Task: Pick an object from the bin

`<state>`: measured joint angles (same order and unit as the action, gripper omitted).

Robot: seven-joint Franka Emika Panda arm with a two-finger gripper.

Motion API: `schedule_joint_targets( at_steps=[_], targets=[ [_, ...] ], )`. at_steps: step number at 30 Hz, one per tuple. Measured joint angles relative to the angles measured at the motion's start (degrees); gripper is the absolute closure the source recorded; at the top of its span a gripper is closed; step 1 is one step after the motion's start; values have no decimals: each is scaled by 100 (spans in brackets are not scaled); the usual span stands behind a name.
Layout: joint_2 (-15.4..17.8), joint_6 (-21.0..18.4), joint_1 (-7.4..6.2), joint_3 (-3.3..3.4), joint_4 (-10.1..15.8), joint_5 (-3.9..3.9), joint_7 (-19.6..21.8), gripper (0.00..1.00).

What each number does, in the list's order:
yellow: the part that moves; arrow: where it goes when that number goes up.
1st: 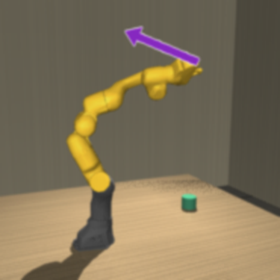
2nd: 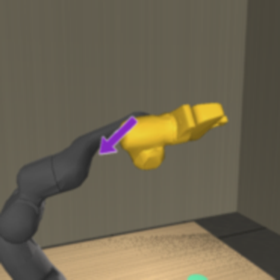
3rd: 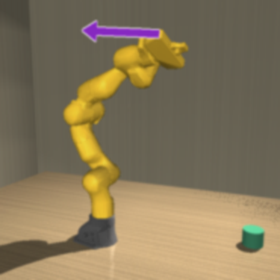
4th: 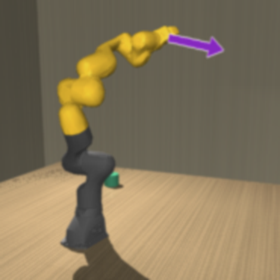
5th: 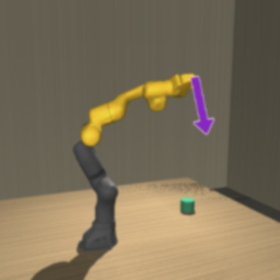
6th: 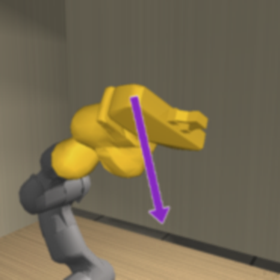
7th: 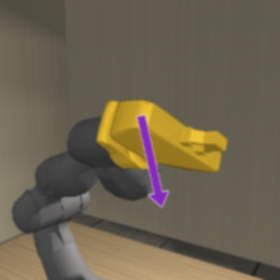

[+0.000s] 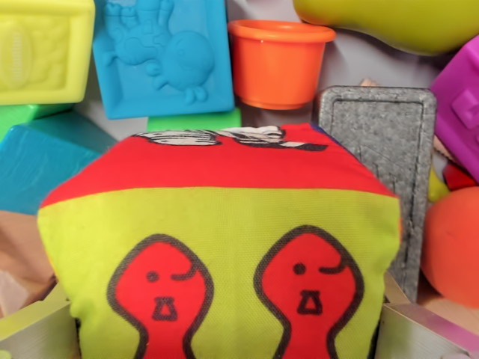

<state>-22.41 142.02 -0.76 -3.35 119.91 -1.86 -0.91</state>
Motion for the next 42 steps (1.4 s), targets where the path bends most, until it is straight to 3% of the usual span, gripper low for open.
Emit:
schedule_joint_targets(
  at_steps=[23,42],
  targets=[
    [843,-979,2,-9,-158,73,-53,100],
    [1423,-2036,2,-9,-635,120,-95,100]
  ],
)
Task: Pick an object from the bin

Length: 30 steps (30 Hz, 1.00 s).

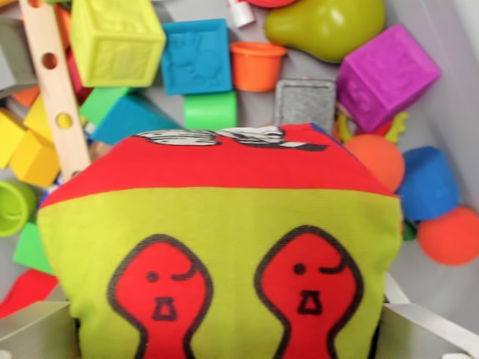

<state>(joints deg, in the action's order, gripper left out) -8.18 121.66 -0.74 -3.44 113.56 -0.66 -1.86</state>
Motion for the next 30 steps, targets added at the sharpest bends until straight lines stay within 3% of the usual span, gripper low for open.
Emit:
schedule_joint_targets(
  at_steps=[16,30],
  targets=[
    [270,-795,0,0,-530,13,-19,100],
    [363,-1262,0,0,-904,17,-27,100]
  ],
)
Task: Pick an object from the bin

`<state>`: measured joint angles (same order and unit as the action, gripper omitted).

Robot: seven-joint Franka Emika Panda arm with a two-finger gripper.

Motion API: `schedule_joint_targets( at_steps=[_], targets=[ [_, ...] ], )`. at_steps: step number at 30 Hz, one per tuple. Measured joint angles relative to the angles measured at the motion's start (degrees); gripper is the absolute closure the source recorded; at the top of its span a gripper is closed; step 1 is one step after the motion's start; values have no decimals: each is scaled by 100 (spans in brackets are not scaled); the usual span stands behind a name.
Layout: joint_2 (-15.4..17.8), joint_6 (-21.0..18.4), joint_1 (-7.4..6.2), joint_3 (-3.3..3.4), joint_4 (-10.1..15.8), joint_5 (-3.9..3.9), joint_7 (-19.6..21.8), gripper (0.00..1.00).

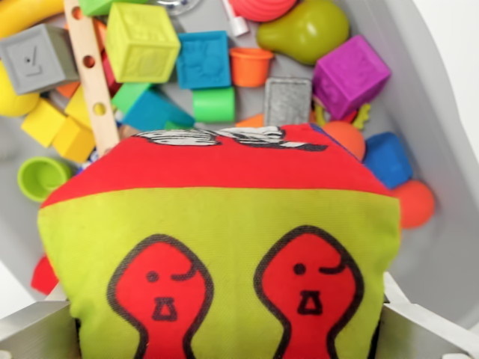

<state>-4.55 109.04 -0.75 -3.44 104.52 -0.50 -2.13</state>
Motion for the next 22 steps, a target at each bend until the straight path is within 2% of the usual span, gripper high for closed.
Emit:
schedule_joint_targets(
  at_steps=[8,22],
  targets=[
    [16,-123,0,0,-106,1,-2,100],
    [8,-129,0,0,-105,1,-2,100]
  ],
)
